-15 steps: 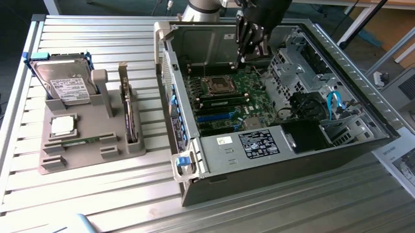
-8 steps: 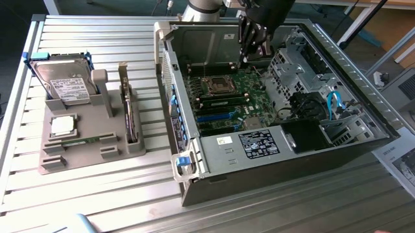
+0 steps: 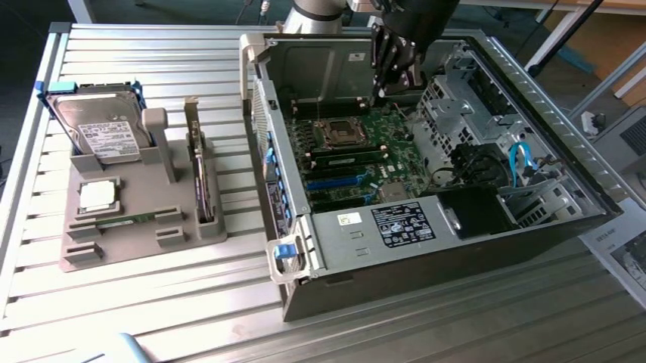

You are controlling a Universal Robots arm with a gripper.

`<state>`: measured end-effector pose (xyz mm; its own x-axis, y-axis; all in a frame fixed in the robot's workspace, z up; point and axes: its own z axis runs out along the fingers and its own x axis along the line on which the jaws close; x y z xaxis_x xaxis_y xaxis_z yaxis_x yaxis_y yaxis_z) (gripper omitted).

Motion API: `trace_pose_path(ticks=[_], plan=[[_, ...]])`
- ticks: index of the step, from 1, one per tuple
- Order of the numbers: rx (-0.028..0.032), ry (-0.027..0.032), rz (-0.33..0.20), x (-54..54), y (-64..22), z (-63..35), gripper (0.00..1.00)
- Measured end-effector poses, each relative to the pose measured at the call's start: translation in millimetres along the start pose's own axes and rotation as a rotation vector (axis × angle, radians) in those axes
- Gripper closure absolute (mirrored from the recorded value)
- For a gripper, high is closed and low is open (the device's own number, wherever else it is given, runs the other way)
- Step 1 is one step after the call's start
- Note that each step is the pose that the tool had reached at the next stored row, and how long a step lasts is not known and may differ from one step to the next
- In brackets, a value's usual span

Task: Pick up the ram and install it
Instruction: 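Press down the ram until it locks into place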

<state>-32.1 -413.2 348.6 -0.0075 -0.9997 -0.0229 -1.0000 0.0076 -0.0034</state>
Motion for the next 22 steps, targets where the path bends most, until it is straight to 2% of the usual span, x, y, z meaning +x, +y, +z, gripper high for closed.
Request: trace_pose_path(ticks=[3, 10, 16, 22], plan=[[0.0001, 0.0001, 0.008, 0.0, 0.0, 0.0, 0.90], [0.0041, 0.0007, 0.181, 0.0, 0.0, 0.0, 0.90], [0.0088, 0.0014, 0.385, 0.0, 0.0, 0.0, 0.90], [0.0116, 0.0016, 0.507, 0.0, 0.0, 0.0, 0.90]])
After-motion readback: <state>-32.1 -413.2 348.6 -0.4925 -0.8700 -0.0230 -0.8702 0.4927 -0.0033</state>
